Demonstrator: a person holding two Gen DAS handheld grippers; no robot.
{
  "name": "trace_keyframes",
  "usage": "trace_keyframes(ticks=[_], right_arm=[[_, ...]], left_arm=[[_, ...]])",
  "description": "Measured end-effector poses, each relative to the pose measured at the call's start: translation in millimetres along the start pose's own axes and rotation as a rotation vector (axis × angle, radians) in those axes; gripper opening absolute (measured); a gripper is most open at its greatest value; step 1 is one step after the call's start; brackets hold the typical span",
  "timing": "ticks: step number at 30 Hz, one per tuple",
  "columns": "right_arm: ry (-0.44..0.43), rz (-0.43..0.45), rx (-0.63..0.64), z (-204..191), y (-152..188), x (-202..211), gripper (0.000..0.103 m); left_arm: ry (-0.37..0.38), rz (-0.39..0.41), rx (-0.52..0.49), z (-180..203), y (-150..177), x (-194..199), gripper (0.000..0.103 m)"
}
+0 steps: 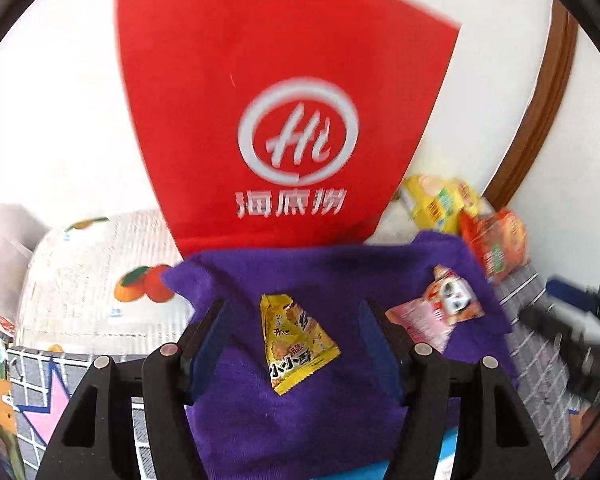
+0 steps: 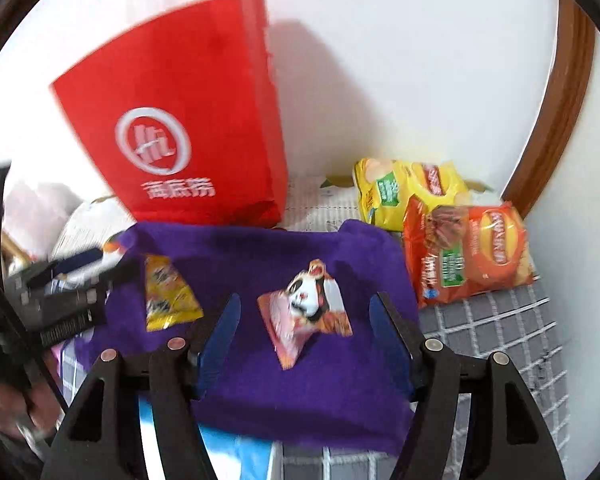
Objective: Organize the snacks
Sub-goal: 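Lower the yellow bag onto the towel and open the left tool while the right tool releases the panda bag, then move both open tools back toward the snack pile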
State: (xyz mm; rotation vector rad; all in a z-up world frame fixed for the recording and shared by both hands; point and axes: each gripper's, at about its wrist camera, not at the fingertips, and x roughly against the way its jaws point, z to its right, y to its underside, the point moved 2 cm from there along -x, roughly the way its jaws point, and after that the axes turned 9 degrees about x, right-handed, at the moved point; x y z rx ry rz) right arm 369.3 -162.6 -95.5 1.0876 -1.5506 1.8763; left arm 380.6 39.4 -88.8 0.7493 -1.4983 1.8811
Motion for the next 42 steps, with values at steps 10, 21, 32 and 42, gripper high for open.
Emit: trace_keyframes(ticks=[10,21,32,42], right_arm=[[-0.052,0.017,0.090,-52,69,64,0.070],[-0.077,-0.009,0.024,-69,153,88,0.077],[-0.079,-0.046,-0.052,-61,207,81,0.077],[-0.096,-0.084,-0.065,-60,232,70,0.077]], left_arm=[[-0.003,-0.009,0.056,-36,44,72,0.063],[0.001,-0.076,0.023,-53,134,87,0.073],[0.018,-0.139,-0.061,-50,175,64,0.073],[0.032,-0.177,-0.084,-46,176,31,0.057]])
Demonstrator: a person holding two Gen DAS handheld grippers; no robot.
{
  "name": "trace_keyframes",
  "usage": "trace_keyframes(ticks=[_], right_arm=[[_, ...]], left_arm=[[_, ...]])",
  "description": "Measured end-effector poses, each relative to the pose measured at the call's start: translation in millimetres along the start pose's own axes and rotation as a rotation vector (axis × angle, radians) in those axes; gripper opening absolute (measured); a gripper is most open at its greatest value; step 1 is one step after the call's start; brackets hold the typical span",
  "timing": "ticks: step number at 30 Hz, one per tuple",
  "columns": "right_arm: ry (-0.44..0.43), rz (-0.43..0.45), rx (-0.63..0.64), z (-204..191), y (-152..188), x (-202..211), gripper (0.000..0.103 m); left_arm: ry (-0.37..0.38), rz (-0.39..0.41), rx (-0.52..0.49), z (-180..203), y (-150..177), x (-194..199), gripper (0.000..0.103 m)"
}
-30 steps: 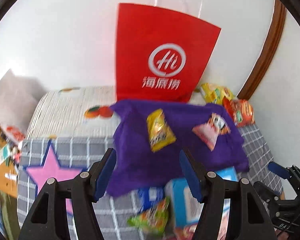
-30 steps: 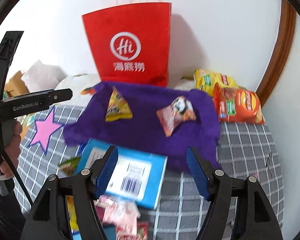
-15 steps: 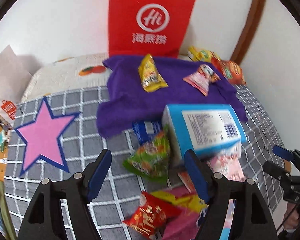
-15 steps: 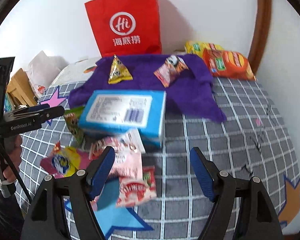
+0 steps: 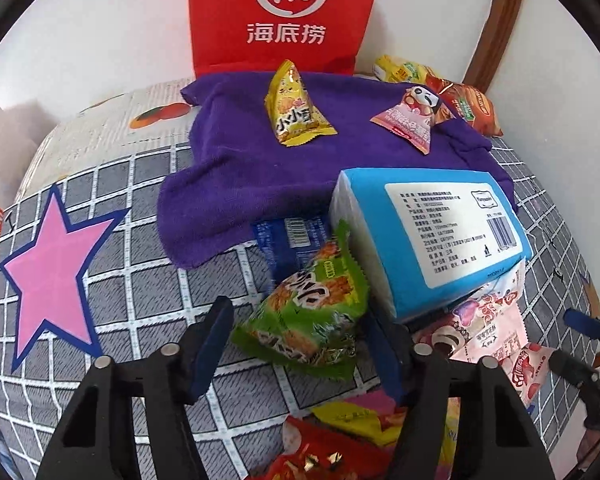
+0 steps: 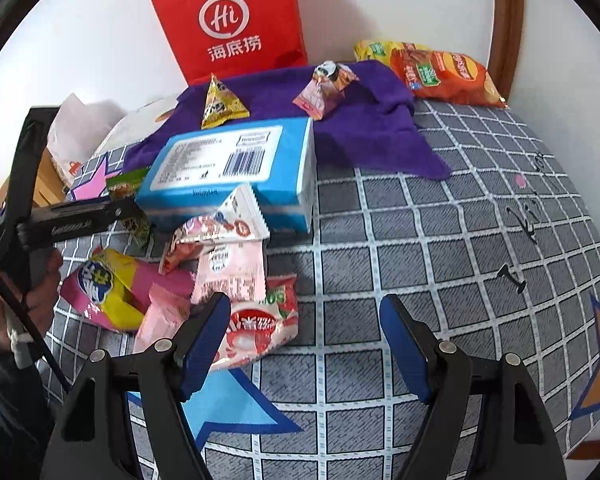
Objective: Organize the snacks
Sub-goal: 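Move both open tools back toward the snack pile, then grasp the green snack bag with the left tool while the right tool grasps the strawberry candy bag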
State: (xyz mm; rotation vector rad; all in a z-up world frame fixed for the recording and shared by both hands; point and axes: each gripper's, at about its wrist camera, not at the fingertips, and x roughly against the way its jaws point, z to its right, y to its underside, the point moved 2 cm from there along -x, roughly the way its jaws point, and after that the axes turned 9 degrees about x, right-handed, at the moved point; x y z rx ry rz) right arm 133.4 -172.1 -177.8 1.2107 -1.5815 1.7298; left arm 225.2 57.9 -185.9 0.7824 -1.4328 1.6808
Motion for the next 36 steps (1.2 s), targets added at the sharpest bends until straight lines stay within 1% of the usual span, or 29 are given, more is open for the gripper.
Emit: trace_keyframes(ticks=[1,2,5,11,13,14,15,17,19,21,23,26,30,32,36], right_arm=[[-0.005,-0.004,0.006,-2,1,-2,0.077],[-0.014,-0.008,0.012,-4,2,-4,0.077],[-0.030,-0.018,0.027,-9,0,-9,0.077],[-0.039,-0.052,0.101,-28,-3,-27,0.077],[-0.005,-0.083,0.130,-32,0,-36,0.076],[0.009,-0.101,0.146,-33,2,-40,0.072],[0.009,-0.115,0.155,-33,5,-44,0.072],[-0.007,-0.113,0.148,-33,9,-48,0.072],[0.017,-0.103,0.175,-35,11,-48,0.072],[0.031,-0.084,0.194,-38,12,-47,0.059],[0.027,-0.072,0.199,-39,13,-43,0.058],[0.035,-0.066,0.178,-32,20,-35,0.058],[0.021,-0.071,0.141,-18,30,-24,0.058],[0.039,-0.061,0.124,-10,33,-16,0.058],[0.045,-0.028,0.072,3,33,4,0.058]], left_arm=[[0.013,-0.004,-0.003,1,0,-1,0.050],[0.018,-0.005,-0.005,2,0,-1,0.046],[0.018,0.007,-0.014,3,2,2,0.039],[0.014,0.020,0.005,-4,4,10,0.038],[0.009,0.023,0.011,-7,5,13,0.038],[0.005,0.024,0.014,-8,6,15,0.038],[0.001,0.026,0.019,-9,7,16,0.038],[-0.007,0.026,0.029,-12,8,19,0.038],[-0.020,0.025,0.039,-14,10,21,0.038],[-0.031,0.034,0.047,-16,12,26,0.038],[-0.035,0.041,0.049,-17,14,32,0.038],[-0.044,0.055,0.052,-18,18,44,0.038],[-0.043,0.081,0.061,-17,22,59,0.038],[-0.034,0.098,0.065,-14,23,69,0.038],[-0.016,0.126,0.063,-5,23,86,0.038]])
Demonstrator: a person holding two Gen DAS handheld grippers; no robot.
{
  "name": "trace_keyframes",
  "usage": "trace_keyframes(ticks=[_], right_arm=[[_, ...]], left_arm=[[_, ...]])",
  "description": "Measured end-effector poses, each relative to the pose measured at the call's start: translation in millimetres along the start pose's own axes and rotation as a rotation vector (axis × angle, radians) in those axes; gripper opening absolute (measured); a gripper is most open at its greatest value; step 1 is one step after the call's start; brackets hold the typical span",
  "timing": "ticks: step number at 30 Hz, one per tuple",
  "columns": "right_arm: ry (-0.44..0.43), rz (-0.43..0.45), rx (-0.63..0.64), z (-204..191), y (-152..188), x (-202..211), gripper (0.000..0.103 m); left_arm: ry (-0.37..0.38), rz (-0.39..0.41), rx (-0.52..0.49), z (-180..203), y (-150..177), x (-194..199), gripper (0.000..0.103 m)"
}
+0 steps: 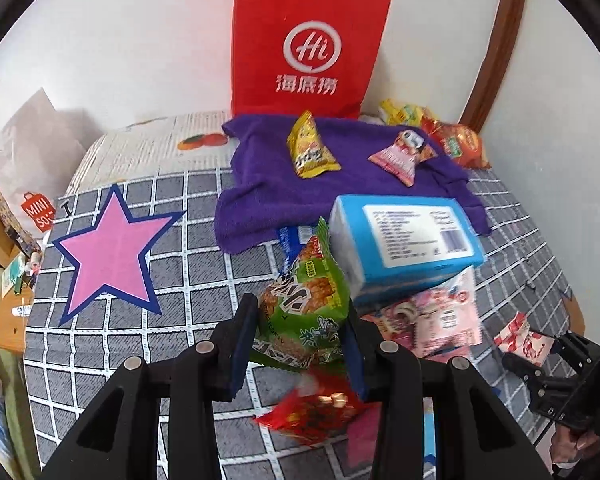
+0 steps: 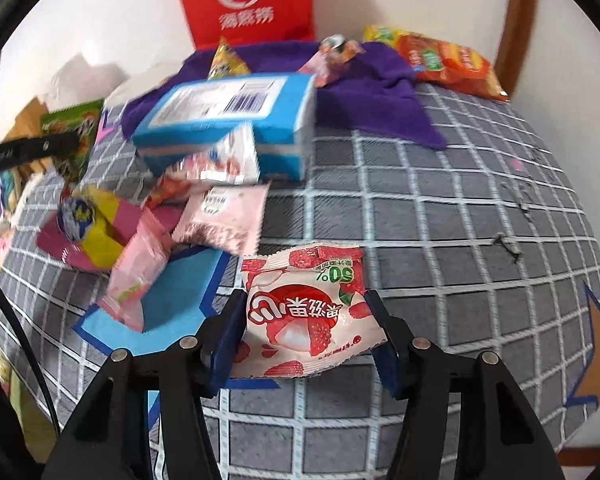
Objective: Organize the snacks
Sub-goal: 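Grasp the green snack bag with the left tool while the right tool grasps the strawberry candy bag, then carry both held bags up and over the purple towel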
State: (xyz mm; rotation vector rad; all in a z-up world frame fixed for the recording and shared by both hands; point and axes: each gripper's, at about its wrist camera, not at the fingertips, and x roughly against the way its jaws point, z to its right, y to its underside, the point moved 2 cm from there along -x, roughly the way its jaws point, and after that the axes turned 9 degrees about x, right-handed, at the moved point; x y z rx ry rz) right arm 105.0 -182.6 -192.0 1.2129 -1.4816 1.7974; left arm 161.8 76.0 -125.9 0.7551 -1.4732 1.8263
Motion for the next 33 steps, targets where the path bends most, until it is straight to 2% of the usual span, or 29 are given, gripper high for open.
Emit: trace_keyframes(ticks=[8,15,24,33], right_arm=[[-0.015,0.131,-0.008,0,-30,49,0.058],[-0.050,0.205,0.017,-9,-59,71,0.057],[-0.060,0.248,0.045,-11,-97,82,0.058],[-0.057,0.264,0.093,-11,-153,75,0.058]], left_arm=[[0.056,0.037,-0.025,29,-7,26,0.037],[0.100,0.052,-0.046,47,-15,34,0.037],[0.107,0.073,-0.048,54,-38,30,0.037],[0.072,0.107,-0.036,54,-75,23,0.037]])
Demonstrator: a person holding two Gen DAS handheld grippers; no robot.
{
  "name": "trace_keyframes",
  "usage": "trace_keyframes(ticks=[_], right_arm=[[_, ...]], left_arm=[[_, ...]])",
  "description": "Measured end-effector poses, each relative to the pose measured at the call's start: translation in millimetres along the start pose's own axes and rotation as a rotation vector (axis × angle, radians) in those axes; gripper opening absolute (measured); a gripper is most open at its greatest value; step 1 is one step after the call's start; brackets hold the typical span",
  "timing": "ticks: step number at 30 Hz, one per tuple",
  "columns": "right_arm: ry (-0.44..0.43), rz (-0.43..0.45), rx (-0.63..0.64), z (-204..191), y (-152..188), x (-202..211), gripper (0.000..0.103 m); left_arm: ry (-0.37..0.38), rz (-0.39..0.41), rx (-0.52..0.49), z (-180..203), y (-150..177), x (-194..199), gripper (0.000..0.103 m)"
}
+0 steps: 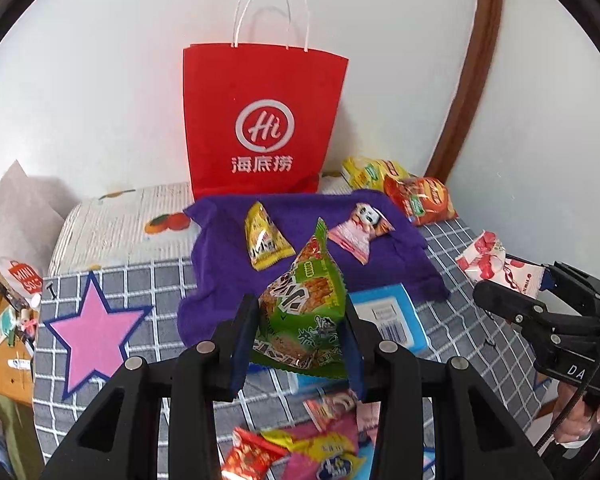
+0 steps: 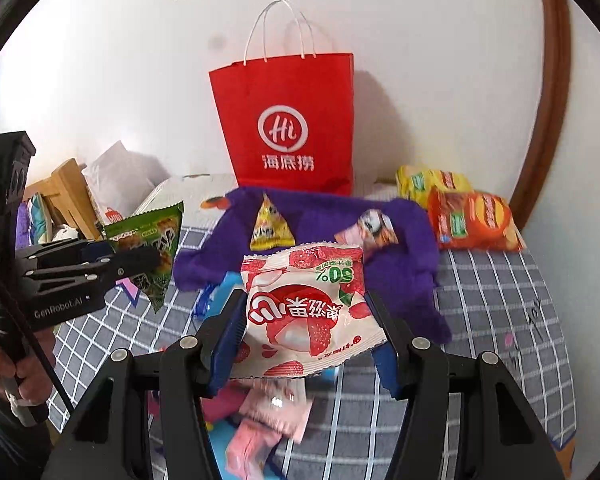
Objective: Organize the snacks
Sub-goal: 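Carry both held bags up and over the purple towel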
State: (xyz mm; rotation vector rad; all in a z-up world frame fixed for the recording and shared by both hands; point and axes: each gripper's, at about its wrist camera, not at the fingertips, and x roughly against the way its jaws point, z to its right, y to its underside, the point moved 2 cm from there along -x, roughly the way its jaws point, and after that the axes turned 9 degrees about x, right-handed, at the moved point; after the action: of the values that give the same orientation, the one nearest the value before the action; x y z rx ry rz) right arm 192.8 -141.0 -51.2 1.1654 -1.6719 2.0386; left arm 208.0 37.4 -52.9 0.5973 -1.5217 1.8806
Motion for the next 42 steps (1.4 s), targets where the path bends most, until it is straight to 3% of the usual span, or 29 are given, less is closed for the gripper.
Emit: trace_keyframes(ticks=[24,30,42], right_arm=[[-0.058,-0.039,0.022,37,-90,-109,0.058],[-0.140,-0.078,-0.029,52,-84,-143,0.058],[-0.173,-0.224,0.024,56,-59,-190,0.058]], left_arm=[[-0.025,-0.034,0.056,-13,-65,-93,0.037],[-0.032,-0.075,0.070,-22,-62,-128,0.037],[-0.071,-0.184,0.089,-41,-46,-170,0.037]])
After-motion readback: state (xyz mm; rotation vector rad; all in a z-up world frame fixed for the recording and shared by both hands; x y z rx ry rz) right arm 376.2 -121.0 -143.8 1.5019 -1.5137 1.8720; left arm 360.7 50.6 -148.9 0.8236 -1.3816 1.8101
